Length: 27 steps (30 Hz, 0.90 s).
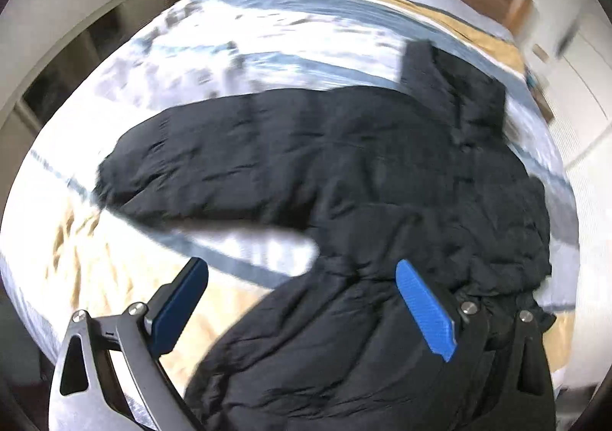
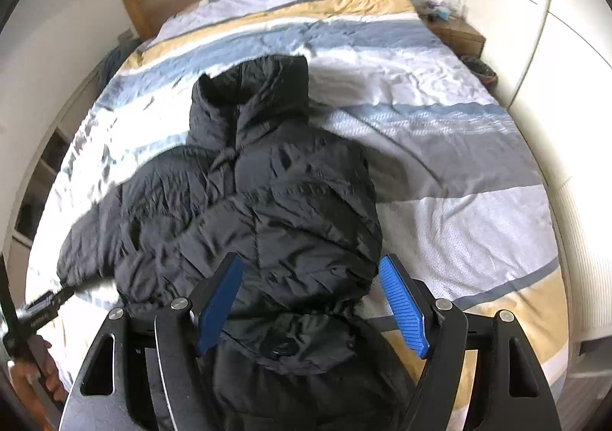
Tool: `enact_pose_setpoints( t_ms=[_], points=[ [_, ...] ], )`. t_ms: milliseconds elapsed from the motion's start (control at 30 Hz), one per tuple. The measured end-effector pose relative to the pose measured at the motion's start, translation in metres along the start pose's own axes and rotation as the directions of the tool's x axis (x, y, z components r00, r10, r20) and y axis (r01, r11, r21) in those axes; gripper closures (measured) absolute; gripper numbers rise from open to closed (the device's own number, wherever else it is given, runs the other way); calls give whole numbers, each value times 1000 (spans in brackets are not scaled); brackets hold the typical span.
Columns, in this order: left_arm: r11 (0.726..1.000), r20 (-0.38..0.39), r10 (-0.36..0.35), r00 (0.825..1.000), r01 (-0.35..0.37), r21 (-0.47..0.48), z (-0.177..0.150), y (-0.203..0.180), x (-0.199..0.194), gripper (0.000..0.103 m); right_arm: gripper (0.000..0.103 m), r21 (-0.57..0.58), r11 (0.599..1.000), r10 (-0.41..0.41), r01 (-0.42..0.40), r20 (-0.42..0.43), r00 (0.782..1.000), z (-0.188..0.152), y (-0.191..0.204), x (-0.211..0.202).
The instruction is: Fold large clothes
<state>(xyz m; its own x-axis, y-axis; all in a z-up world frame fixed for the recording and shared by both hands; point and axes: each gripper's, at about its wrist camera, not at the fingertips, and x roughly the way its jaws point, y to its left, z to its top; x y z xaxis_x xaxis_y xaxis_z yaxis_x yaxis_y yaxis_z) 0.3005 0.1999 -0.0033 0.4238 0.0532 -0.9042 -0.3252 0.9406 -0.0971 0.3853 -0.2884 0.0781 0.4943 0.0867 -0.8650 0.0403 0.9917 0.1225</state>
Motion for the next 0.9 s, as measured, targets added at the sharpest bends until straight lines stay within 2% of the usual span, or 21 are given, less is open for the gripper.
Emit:
enact_pose_setpoints(
  t_ms=[200,367,633,900],
  points=[
    [987,-18,5,1000,-8,-160,-3,94,15,4,30,34,998,-48,47,33,998,0,19,-34],
    [956,-33,-8,999,-2,-292,-2,163,39,4,30,54,994,-98,96,28,995,-9,34,-54],
    [848,-3,-102,995,85,-523,2,261,83,5,30,91,983,-165,162,23,986,-23,50,-76],
    [730,-27,-185,982,119,-673,7,308,149,5,30,133,965,-229,226,8,973,-40,61,-94]
  ],
)
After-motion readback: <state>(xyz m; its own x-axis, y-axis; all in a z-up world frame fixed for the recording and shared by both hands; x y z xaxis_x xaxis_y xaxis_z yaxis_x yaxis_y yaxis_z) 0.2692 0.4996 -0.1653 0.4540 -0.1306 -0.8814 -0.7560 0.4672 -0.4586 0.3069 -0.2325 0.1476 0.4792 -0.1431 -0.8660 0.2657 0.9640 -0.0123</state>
